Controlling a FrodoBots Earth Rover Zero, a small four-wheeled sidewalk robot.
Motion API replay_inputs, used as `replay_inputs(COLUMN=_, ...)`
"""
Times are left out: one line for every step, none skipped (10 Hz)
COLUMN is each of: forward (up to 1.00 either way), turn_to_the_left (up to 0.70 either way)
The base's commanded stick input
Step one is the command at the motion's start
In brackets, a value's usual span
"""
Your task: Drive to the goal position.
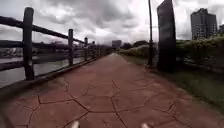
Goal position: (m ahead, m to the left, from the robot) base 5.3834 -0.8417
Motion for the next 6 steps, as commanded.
replay_inputs(forward=0.70, turn_to_the_left=0.00)
replay_inputs(forward=0.70, turn_to_the_left=0.00)
replay_inputs(forward=0.70, turn_to_the_left=0.00)
replay_inputs(forward=0.70, turn_to_the_left=0.00)
replay_inputs(forward=0.70, turn_to_the_left=0.00)
replay_inputs(forward=0.70, turn_to_the_left=0.00)
